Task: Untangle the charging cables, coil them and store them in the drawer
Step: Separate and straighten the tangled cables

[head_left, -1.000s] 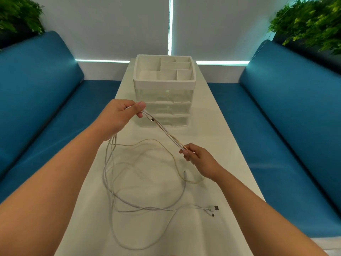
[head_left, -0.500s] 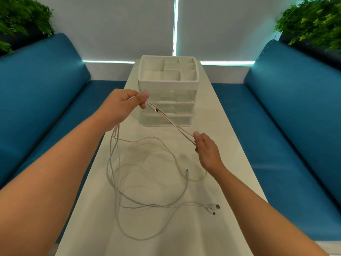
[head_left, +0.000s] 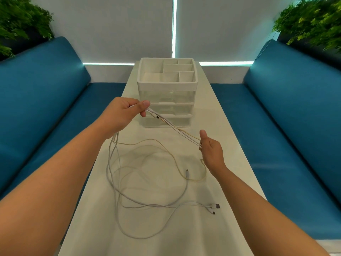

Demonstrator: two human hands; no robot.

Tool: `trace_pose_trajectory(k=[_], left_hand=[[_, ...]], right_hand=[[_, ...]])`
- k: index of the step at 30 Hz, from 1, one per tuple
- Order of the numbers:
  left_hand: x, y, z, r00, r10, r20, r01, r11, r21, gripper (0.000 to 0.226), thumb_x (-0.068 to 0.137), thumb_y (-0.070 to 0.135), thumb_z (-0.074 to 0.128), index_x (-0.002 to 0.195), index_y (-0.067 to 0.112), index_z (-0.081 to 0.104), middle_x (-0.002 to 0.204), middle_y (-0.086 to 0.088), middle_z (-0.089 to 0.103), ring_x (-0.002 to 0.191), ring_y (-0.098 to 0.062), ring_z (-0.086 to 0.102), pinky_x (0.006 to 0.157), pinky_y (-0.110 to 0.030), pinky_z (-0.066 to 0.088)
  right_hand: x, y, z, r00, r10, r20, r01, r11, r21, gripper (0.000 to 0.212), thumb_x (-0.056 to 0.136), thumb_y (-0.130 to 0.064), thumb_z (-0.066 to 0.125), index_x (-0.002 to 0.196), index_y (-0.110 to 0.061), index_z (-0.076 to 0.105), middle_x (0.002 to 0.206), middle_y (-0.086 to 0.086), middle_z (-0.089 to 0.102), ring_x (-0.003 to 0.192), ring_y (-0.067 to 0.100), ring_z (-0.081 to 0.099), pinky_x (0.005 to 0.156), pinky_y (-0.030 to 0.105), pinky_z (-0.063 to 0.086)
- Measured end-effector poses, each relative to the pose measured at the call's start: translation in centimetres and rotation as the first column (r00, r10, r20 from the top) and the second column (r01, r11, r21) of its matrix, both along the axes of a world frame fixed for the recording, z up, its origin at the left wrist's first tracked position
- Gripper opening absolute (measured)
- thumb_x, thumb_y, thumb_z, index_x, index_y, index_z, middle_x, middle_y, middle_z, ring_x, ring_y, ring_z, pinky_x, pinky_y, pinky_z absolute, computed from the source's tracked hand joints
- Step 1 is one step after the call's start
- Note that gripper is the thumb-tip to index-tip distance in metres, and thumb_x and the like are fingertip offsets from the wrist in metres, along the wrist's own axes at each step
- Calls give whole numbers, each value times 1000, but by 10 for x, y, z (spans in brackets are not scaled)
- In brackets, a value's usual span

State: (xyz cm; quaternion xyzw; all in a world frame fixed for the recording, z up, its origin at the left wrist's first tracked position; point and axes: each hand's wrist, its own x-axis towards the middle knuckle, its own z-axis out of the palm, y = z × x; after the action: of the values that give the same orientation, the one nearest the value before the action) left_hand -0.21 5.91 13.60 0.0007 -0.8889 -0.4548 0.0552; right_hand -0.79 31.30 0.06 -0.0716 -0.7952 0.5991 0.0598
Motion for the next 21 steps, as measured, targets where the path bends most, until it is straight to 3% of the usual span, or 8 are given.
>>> trace_pose_trajectory(k=[2,5,8,12,16,18,19,21], left_hand=[[0,-2,-1,1000,16,17,-16,1000,-7,45,85,60,56,71,20,72,97,-23,67,77,-25,51,65,-30,44],[2,-2,-3,999,-24,39,24,1000,-1,45,86,58,56,74,18,72,95,-8,72,82,-11,52,70,-24,44],[5,3,-7,998,-47,31,46,999,8,42,93,47,56,78,11,72,89,-2,70,93,-18,60,68,-17,38],[5,9,-9,999,-40,18,39,998,51,38,94,45,55,80,14,72,54,3,53,60,-5,48,60,-19,35],[5,10,-4,999,-44,7,43,998,55,38,95,46,53,86,16,74,47,9,54,45,-8,39,52,-22,32],[4,11,0,997,-75,12,75,997,37,37,95,45,53,89,16,74,73,6,62,73,-29,48,51,-26,33],[3,11,1,996,-90,19,89,996,32,36,95,45,53,89,16,75,81,6,62,93,-17,48,53,-27,35],[-1,14,3,991,-126,38,125,992,21,35,95,44,54,87,17,75,72,5,65,98,-14,49,59,-19,37]], right_hand=[[2,3,-6,999,40,1,-40,998,57,57,94,-57,41,57,-13,37,52,-1,42,53,13,41,57,30,38],[2,5,-15,999,51,4,-51,983,176,57,96,-57,38,56,-17,29,50,-5,34,52,14,34,56,31,31],[-1,2,-16,997,-83,-12,84,986,143,56,100,-51,33,57,-16,26,53,-1,31,53,14,29,55,31,28],[-5,-2,-12,981,-192,38,194,978,-70,50,100,-42,41,61,-12,31,59,3,35,55,14,30,53,27,28],[2,1,-14,999,-50,-9,49,995,-91,42,98,-43,46,74,-9,40,70,3,45,63,11,43,60,24,37],[8,3,-22,999,33,-39,-35,997,-64,40,100,-40,43,81,-4,45,75,2,47,70,10,45,66,24,39],[9,4,-26,996,68,-56,-71,996,-46,38,100,-37,42,84,-3,46,77,1,48,71,9,45,68,24,39],[12,4,-33,987,139,-83,-140,990,-6,31,102,-33,41,84,-9,50,76,-5,50,70,4,46,70,22,40]])
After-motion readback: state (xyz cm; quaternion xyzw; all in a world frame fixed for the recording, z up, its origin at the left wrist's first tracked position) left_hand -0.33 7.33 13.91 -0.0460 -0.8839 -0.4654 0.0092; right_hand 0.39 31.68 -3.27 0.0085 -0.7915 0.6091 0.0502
